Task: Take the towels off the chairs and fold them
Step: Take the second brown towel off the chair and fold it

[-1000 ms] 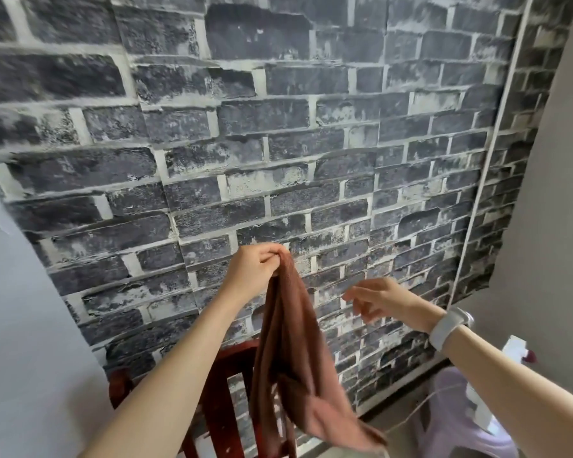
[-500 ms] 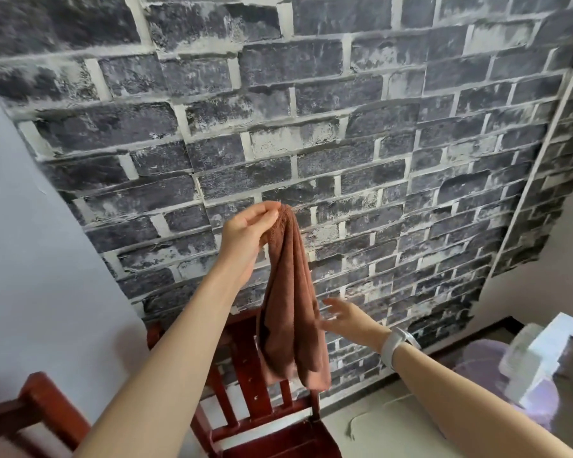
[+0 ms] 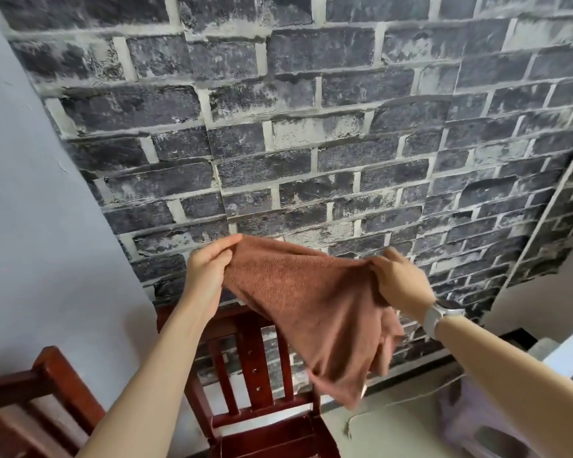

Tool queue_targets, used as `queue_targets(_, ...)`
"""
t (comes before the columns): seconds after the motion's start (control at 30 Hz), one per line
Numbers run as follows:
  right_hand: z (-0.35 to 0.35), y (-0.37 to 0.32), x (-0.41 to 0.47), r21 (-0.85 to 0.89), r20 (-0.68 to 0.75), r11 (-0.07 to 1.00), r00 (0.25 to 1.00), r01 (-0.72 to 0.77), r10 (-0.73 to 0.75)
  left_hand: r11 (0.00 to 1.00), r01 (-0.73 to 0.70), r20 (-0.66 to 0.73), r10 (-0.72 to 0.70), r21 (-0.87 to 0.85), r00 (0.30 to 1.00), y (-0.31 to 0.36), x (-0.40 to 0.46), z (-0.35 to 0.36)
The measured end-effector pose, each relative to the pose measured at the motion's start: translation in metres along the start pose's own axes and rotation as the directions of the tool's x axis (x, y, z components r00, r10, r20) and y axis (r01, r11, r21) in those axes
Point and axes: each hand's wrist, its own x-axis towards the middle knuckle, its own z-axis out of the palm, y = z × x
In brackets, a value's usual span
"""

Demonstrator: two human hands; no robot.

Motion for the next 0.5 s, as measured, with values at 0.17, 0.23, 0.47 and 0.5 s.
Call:
queue_targets(0.17,-0.028,0.011,0.021,0.055,0.030,0.995,0.996,-0.088,0.086,1.000,0.003,0.048,-0.002,-0.021,0.999,-0.009,0.000,0.000)
queue_targets(0.23,-0.028,0.014,0.019,0.399,0.282,0.862,0.937,-0.312,0.208,1.000,0.003,0.065,-0.003,-0.010,0.998,-0.008,0.002,0.004)
queue_targets(0.47,-0.010,0.036,-0.026,0.618,0.767,0.153,0.634,-0.771,0.097,0.991,-0.078,0.168,0.060,0.104,0.984,-0.002,-0.002,0.018)
queue_targets(0.5,-0.005,0.034,-0.032,0.600,0.764,0.222,0.633,-0.769,0.126,0.990,-0.085,0.185,0.063,0.114,0.981,-0.002,-0.004,0.020)
